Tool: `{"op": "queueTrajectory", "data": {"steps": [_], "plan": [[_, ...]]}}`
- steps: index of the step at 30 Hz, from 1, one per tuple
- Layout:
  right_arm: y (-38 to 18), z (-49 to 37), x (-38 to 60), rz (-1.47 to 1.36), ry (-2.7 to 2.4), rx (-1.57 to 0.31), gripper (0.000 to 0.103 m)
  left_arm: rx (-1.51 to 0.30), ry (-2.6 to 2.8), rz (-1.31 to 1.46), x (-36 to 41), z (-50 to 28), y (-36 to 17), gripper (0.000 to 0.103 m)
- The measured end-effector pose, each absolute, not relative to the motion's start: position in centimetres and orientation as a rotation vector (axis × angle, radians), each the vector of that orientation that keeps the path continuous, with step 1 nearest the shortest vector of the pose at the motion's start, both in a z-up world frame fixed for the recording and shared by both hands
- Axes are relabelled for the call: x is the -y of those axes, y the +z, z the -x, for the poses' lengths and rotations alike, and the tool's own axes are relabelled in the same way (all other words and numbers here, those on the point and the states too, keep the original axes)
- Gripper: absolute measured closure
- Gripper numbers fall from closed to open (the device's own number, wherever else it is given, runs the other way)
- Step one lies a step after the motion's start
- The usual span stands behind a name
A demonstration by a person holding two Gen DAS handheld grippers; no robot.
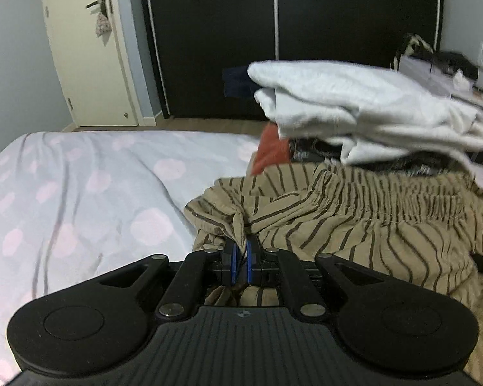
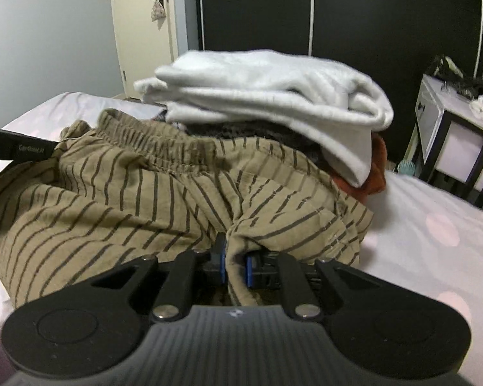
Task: Fold clothes
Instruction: 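Carry the folded striped garment with both grippers toward the white clothes stack, then lower the folded garment beside the white stack and open both grippers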
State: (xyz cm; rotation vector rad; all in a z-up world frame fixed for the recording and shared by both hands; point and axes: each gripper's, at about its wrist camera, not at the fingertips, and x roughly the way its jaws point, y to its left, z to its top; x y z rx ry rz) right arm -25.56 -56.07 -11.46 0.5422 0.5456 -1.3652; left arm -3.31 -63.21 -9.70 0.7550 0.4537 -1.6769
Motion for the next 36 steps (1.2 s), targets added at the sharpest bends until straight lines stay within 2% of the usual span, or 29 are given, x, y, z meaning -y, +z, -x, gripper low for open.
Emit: {"op": "queueTrajectory", "data": {"steps": [4, 6, 8, 10, 14, 16, 24, 25, 26, 28, 36], "plan": [[-11.2, 26.4, 56.7, -0.600, -1.356, -0.527, 0.086, -0.427, -1.665, -0.785, 63.0, 3.6, -9.9, 0.098], [-10.6, 26.9, 56.6, -0.607, -1.354, -0.516, 0.075, -0.421, -1.666, -0.769, 62.5, 3.5, -9.1, 0.097], [-10.2, 27.7, 56.7, -0.626, -1.352, -0.488, 0.063, -0.411, -1.667, -0.749, 62.0, 3.2, -8.3, 0.091], [-9.6, 28.8, 56.8, -0.653, -1.348, -0.454, 0.057, -0.401, -1.669, -0.741, 61.4, 3.0, -7.5, 0.087], [-8.3, 30.6, 56.7, -0.634, -1.376, -0.390, 0.040, -0.380, -1.669, -0.741, 60.4, 2.9, -6.4, 0.085], [-7.7, 31.2, 56.4, -0.604, -1.404, -0.381, 0.035, -0.375, -1.665, -0.733, 59.9, 2.7, -5.9, 0.078], [-5.5, 32.6, 54.8, -0.543, -1.493, -0.335, 0.038, -0.361, -1.646, -0.652, 57.3, 1.1, -3.5, 0.075], [-5.4, 32.0, 54.5, -0.538, -1.465, -0.340, 0.040, -0.372, -1.657, -0.643, 56.8, 0.9, -3.4, 0.075], [-5.3, 31.4, 54.2, -0.533, -1.437, -0.344, 0.050, -0.387, -1.669, -0.632, 56.3, 0.8, -3.4, 0.076], [-5.1, 30.2, 53.6, -0.523, -1.381, -0.353, 0.061, -0.417, -1.689, -0.615, 55.5, 0.6, -3.5, 0.080], [-6.3, 26.1, 50.8, -0.533, -1.220, -0.449, 0.063, -0.455, -1.674, -0.685, 54.5, 1.1, -6.1, 0.083]]}}
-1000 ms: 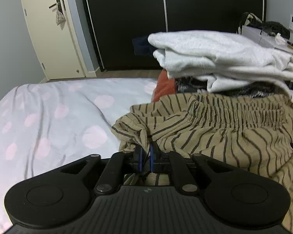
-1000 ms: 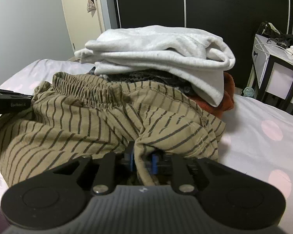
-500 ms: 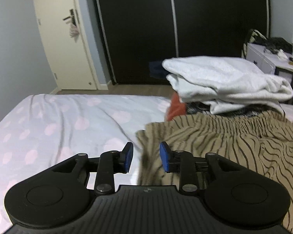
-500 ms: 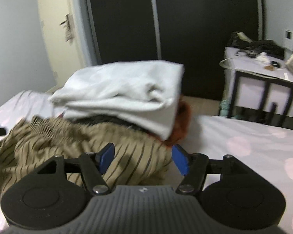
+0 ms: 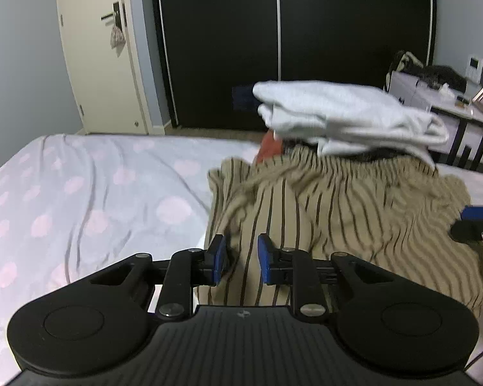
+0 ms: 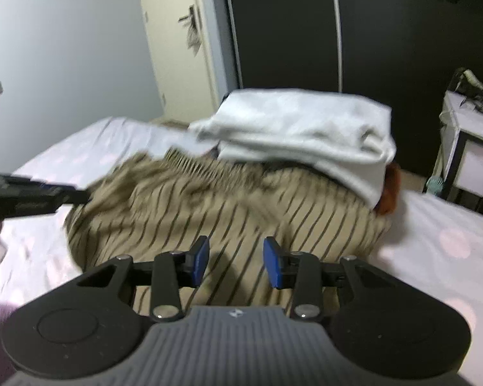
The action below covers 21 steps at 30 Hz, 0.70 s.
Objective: Fold clothes
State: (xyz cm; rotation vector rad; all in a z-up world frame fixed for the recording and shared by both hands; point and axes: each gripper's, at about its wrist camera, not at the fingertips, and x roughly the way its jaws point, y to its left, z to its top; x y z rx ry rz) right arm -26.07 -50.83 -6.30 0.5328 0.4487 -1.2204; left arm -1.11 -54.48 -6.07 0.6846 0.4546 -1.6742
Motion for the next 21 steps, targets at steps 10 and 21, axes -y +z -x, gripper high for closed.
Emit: {"op": "queueTrajectory", "data": {"steps": [10, 21], "plan": [[-7.7, 25.8, 50.1, -0.567, -1.231, -0.519, 0.064, -0.463, -1.597, -0.737, 54.4, 1.3, -7.6, 0.083], [-4.6, 24.6, 48.6, -0.548, -1.252, -0.477, 0.044, -0.486, -1.569, -0.693, 51.3, 2.0, -4.2, 0.080]]}}
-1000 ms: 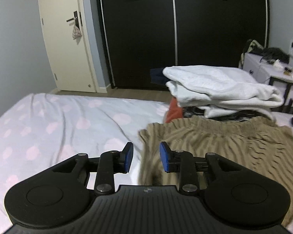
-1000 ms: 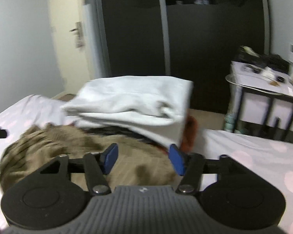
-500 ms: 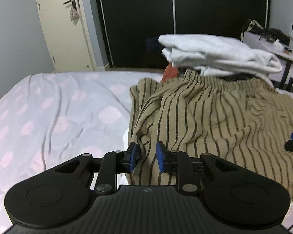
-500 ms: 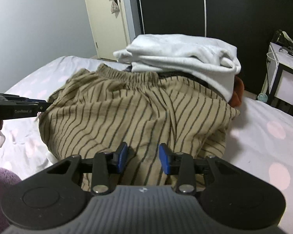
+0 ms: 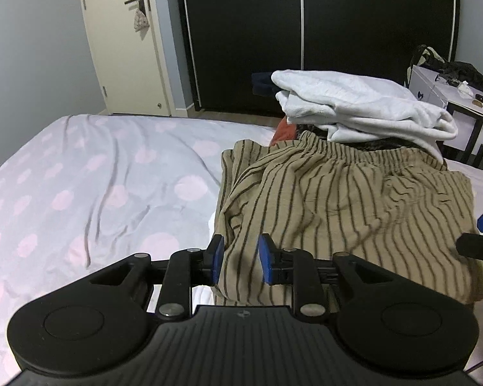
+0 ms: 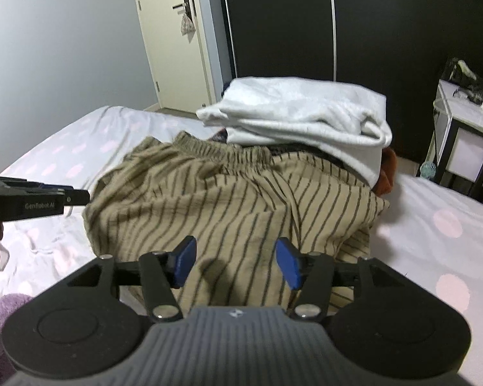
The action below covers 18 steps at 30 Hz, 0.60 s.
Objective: Fold clothes
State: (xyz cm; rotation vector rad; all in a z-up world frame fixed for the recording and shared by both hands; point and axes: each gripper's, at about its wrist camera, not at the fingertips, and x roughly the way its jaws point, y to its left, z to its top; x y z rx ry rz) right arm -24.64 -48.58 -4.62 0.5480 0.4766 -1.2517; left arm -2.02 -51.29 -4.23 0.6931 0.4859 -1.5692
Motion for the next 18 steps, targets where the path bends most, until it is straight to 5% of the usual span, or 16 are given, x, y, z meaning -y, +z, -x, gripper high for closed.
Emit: {"op": "queueTrajectory", "data": {"steps": [18], "plan": [[-2.5, 23.3, 43.8, -0.520, -1.240, -0.459, 0.041, -0.517, -1.554, -0.592, 45.6, 4.0, -1.8, 0.053]]}}
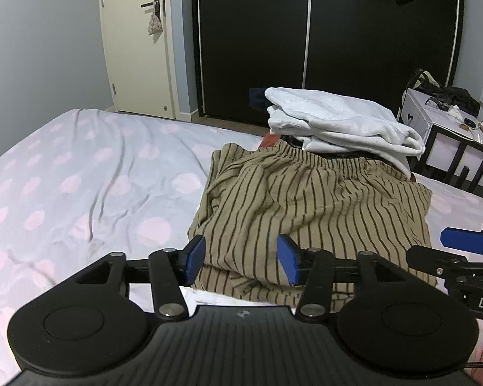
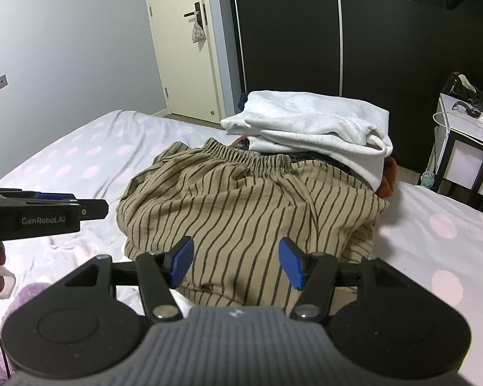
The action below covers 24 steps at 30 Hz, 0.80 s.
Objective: Fold clothes
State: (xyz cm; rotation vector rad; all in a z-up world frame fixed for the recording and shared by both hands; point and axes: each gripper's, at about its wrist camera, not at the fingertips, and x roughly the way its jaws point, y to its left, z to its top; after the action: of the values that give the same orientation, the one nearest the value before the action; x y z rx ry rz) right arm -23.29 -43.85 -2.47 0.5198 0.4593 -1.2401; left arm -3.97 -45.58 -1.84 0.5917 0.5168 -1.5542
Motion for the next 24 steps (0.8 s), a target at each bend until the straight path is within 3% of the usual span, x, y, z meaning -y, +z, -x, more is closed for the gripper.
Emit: {"op": "queueTrajectory", "data": {"steps": [8, 24], "plan": [[-2.5, 24.0, 42.2, -0.527, -1.260, -0.437, 0.041, -0.510, -1.551, -0.593, 43.5, 5.4, -2.2, 0.045], [-2.9, 24.0, 40.8, -0.556, -1.231, -0.435, 0.036, -0.549, -1.541, -0.611, 42.5, 6.3, -3.0, 0.045]]}}
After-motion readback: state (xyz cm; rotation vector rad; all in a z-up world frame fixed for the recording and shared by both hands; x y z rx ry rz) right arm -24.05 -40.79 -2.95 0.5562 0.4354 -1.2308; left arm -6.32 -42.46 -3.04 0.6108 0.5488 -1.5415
